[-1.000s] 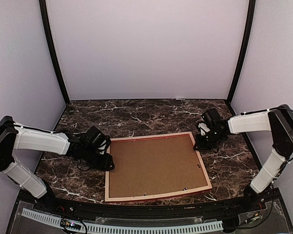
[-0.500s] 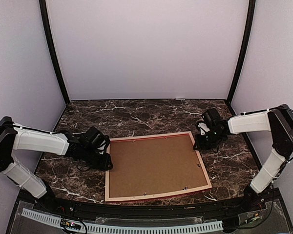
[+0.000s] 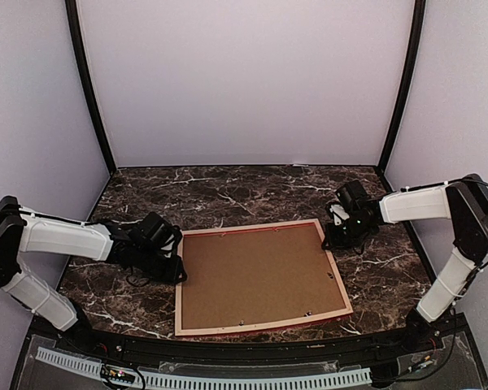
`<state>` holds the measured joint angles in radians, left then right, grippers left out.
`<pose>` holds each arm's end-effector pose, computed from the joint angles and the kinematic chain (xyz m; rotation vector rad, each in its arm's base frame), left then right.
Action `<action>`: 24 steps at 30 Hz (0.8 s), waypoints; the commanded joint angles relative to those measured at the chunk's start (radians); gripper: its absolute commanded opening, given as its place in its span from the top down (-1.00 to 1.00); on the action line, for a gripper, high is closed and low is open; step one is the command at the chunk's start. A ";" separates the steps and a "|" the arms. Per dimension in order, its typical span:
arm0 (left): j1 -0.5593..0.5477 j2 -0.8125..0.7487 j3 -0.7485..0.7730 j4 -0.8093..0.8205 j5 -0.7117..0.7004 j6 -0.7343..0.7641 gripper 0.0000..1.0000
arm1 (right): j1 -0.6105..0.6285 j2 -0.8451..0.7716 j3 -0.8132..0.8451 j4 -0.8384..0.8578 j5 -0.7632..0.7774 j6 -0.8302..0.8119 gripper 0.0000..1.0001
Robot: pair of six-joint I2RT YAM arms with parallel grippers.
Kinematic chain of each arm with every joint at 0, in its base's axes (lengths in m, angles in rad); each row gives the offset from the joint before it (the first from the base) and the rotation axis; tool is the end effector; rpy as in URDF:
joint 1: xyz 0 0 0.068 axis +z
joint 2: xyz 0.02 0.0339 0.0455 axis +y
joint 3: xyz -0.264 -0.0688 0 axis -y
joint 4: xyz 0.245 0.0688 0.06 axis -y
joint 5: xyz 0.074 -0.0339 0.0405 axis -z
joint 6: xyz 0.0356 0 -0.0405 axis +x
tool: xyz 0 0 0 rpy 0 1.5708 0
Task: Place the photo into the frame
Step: Rotate the photo frame at the center of the board, then press the fastener onto the backboard.
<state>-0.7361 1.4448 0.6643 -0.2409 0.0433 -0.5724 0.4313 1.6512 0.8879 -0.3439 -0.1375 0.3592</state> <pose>0.1919 -0.1759 0.1522 0.2360 2.6760 -0.5069 0.2783 0.1334 0.1529 -0.1430 2.7317 0.4224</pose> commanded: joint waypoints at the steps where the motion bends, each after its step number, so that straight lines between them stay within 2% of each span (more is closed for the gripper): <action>1: -0.004 -0.025 -0.032 0.029 0.022 0.034 0.70 | -0.005 0.015 -0.027 0.010 -0.007 -0.002 1.00; 2: -0.005 -0.029 -0.033 0.036 0.028 0.032 0.68 | -0.005 0.015 -0.028 0.011 -0.007 -0.002 1.00; 4: -0.004 -0.030 -0.028 0.046 0.039 0.029 0.51 | -0.005 0.013 -0.033 0.015 -0.009 0.000 1.00; 5: -0.004 -0.029 -0.025 0.042 0.039 0.028 0.35 | -0.006 0.013 -0.034 0.016 -0.009 0.000 1.00; 8: -0.005 -0.027 -0.012 0.026 0.032 0.029 0.04 | -0.005 0.012 -0.036 0.020 -0.013 0.000 1.00; 12: -0.003 -0.030 0.000 0.005 0.021 0.029 -0.14 | -0.006 0.014 -0.041 0.026 -0.017 0.000 1.00; 17: -0.004 -0.027 0.018 -0.028 -0.019 0.030 -0.15 | -0.005 0.017 -0.046 0.034 -0.023 -0.001 1.00; 24: -0.005 0.005 0.055 -0.061 -0.091 0.058 0.00 | -0.005 0.019 -0.049 0.037 -0.028 -0.003 1.00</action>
<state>-0.7380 1.4384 0.6815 -0.2615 0.0040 -0.5438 0.4309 1.6470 0.8719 -0.3115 -0.1463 0.3565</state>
